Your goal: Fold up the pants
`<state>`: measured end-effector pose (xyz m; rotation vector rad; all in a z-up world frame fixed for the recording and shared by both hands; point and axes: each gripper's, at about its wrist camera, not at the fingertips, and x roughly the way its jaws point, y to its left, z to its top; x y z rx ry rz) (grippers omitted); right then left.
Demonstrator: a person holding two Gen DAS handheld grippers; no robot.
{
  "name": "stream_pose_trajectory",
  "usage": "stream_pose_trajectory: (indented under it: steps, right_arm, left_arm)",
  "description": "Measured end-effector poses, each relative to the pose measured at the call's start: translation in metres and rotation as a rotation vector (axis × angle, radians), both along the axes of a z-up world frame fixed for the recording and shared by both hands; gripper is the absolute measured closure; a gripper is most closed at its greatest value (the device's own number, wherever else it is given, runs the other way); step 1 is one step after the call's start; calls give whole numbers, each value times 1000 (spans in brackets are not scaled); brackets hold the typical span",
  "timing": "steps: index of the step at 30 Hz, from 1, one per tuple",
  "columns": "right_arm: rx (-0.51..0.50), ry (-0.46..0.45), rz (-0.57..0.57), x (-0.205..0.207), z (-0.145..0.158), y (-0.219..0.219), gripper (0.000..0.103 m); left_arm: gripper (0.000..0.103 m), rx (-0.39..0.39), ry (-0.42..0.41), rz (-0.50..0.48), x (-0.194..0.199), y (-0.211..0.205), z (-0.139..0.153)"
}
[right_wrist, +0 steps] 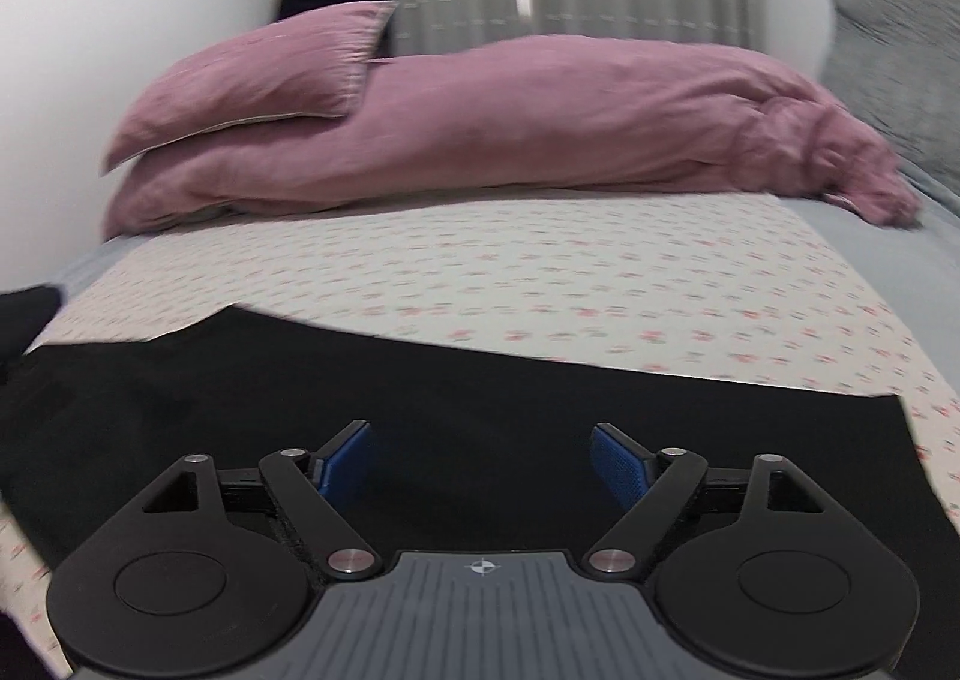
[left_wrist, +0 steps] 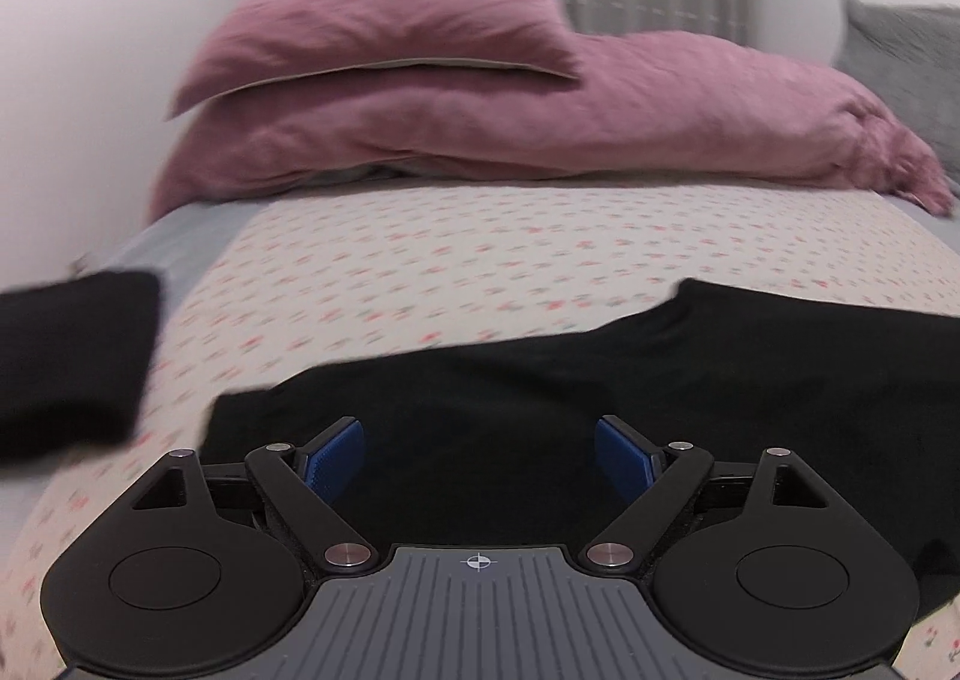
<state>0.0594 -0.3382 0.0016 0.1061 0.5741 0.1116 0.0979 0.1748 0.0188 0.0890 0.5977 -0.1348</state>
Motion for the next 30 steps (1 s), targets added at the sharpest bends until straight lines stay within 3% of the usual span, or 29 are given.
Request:
stream_pose_trajectory:
  steps: [4,8,11,14,17,22,30]
  right_arm:
    - [-3,-10,102,-9,-2,36,20]
    - [-21,0,222,-12,-10,67,20]
    - [-55,23,312,-15,-19,91,20]
    - [-100,47,365,-14,-29,109,20]
    - [-117,73,392,-13,-36,119,20]
    - [-125,129,381,-12,-49,122,20]
    - [-120,141,376,-14,-53,119,19]
  left_arm:
    - [17,-32,-48,99,-17,32,-5]
    - [20,-125,-81,179,-28,58,-14]
    - [28,-195,-69,169,-30,68,-18]
    - [43,-236,-51,186,-29,77,-24]
    - [58,-318,-6,222,-29,92,-33]
    - [62,-516,92,245,-22,119,-53]
    - [62,-693,123,276,-14,136,-69]
